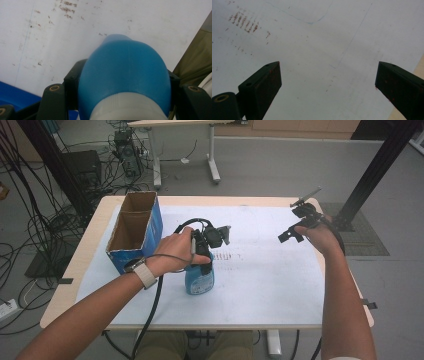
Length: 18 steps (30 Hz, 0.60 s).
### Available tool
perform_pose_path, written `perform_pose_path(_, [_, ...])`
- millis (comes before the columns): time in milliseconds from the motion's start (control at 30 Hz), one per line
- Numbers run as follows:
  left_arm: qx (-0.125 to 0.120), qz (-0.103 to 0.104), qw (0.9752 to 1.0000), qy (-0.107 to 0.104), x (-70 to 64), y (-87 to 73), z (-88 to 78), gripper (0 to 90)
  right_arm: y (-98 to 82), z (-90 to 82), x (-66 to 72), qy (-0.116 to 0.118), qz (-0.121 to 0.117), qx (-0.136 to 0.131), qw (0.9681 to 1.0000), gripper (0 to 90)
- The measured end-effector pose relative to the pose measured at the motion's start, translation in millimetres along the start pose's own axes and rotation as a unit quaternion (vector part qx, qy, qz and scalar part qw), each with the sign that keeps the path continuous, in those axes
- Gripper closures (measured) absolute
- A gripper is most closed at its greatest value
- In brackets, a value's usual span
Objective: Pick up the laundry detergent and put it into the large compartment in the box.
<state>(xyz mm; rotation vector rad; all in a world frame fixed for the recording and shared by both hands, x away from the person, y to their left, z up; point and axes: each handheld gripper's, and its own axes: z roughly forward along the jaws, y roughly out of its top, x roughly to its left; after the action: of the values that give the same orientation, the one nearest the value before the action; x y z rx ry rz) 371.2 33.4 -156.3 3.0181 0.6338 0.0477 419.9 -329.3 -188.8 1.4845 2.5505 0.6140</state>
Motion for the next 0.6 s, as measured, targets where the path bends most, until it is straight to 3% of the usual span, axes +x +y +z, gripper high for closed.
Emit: perform_pose_path(600, [0.0,0.0,1.0,-0.001,0.6,-0.1,0.1,38.0,-0.5,-0.9,-0.2,-0.001,0.001,-0.001,1.0,6.7])
